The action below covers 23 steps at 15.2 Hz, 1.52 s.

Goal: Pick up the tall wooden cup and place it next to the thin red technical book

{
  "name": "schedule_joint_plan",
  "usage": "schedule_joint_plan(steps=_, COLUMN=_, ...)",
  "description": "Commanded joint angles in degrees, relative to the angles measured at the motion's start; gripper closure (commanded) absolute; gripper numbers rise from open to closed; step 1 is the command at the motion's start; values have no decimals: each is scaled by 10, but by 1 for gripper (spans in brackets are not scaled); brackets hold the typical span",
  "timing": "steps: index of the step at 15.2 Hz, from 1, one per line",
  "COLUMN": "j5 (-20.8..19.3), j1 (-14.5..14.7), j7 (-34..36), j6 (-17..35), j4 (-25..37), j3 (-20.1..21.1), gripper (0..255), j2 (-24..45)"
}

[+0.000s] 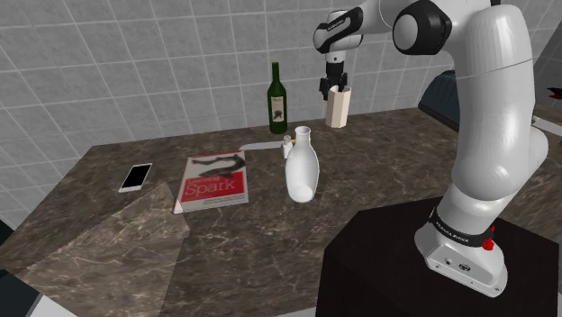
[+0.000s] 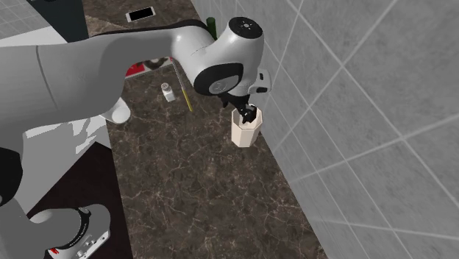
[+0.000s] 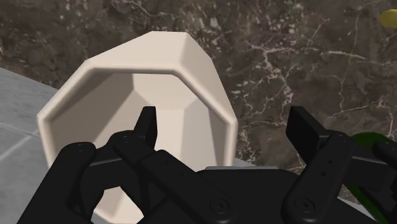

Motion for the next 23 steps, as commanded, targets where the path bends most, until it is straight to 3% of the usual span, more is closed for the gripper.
schedule_joint_plan(steps=1, j5=0, j1=0, j7=0, j6=3, j4=-2, j3=0, gripper=0, j2=1)
schedule_joint_plan(steps=6, j5=0, j1=0, j7=0, j6=2, j4=-2, j3=0, gripper=0, j2=1)
schedule_joint_plan(steps=7, j5=0, j1=0, j7=0, j6=2, j4=-2, j3=0, gripper=255, j2=1)
schedule_joint_plan(steps=16, j5=0, j1=0, j7=0, j6=3, j4=-2, j3=0, gripper=255, j2=1)
schedule_joint_plan(steps=23, j5=-4, j1=-1, j7=3, j6=-45, j4=34, j3=-2, gripper=255, j2=-12)
